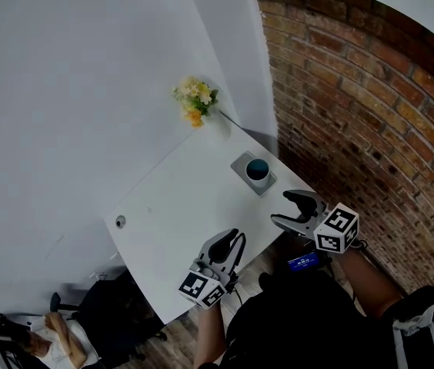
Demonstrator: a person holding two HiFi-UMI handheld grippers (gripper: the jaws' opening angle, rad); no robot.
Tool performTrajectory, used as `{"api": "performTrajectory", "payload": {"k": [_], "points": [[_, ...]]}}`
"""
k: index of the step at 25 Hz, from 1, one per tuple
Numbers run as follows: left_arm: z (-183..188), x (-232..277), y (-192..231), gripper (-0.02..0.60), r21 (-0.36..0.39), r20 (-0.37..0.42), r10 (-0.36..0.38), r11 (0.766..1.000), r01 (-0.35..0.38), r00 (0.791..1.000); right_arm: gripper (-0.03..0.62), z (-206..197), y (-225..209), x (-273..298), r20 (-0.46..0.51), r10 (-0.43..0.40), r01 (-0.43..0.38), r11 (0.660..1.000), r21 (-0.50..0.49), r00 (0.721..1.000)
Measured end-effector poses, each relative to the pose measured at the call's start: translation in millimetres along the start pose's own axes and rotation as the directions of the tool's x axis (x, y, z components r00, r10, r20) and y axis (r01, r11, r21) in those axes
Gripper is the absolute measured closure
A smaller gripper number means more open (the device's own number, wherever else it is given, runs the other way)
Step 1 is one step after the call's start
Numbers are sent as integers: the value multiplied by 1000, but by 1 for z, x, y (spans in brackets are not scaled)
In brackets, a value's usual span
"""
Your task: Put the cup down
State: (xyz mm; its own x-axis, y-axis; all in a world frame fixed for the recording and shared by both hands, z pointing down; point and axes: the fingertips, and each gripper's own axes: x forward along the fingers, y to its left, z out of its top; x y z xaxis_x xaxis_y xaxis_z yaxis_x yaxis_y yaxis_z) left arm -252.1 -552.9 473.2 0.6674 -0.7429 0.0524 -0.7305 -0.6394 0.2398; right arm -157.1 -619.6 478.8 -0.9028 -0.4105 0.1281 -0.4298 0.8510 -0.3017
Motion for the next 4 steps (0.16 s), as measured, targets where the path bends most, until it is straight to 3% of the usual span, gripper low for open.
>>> {"api": "performTrajectory", "payload": {"k": [4], "points": [[5, 4, 7, 507, 16, 11, -3, 1000, 3, 1000, 291, 9, -7, 8, 20, 1, -1, 1000, -12, 1000]]}}
